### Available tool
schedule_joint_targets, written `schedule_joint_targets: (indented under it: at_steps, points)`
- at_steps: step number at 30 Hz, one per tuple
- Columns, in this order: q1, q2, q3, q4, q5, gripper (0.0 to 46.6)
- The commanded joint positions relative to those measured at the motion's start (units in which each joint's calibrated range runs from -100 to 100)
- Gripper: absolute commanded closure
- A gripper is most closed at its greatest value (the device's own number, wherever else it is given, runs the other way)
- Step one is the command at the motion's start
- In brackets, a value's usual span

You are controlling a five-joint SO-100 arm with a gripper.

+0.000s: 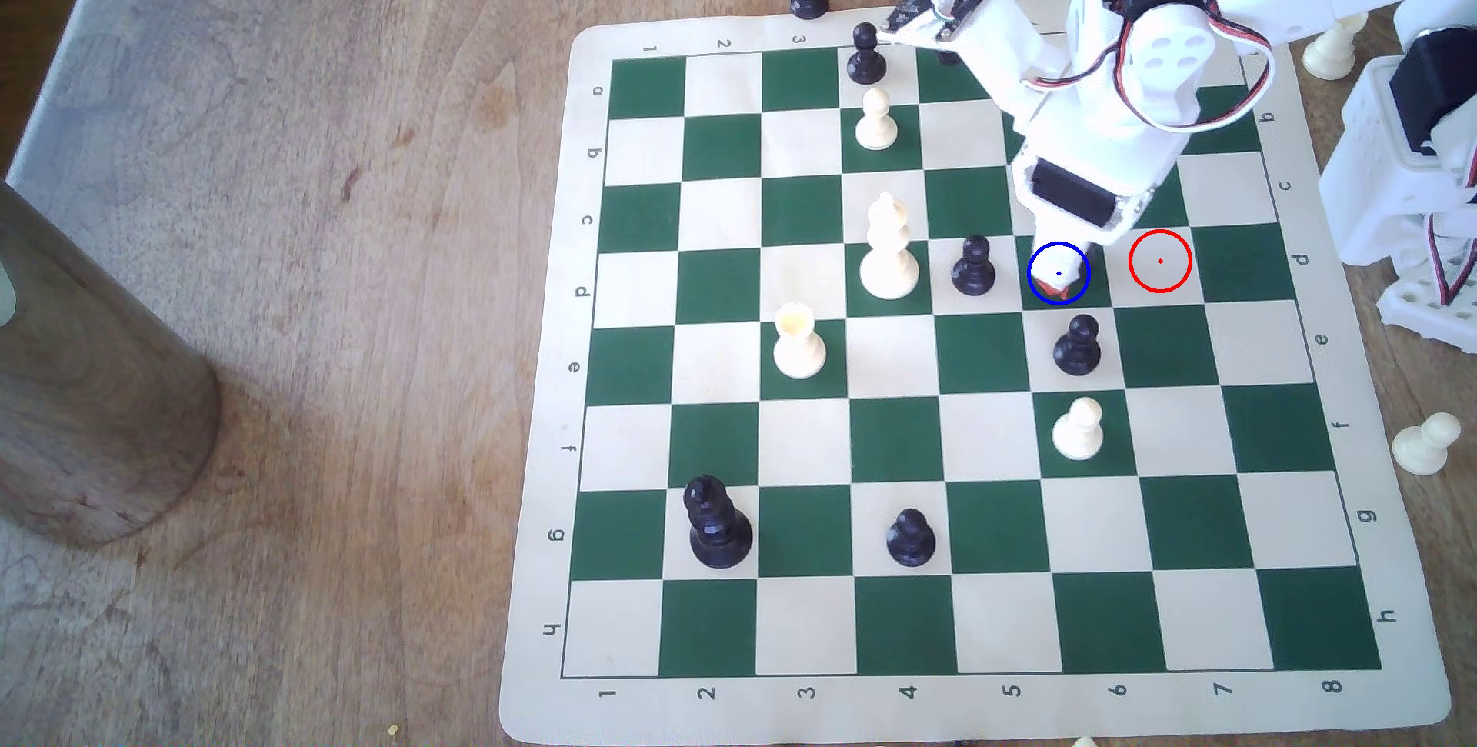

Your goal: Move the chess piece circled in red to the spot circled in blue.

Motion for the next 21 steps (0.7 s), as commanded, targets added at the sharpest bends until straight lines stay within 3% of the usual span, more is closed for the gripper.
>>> schedule_joint_targets:
  at_steps: [1, 10, 21]
  points:
    - [-0.3, -4.5, -0.4, 0.0, -0.6, 29.1]
    - [-0.8, -7.3, -1.0, 1.0, -1.5, 28.2]
    - [0.5, -7.4, 0.9, 5.3, 1.5, 27.9]
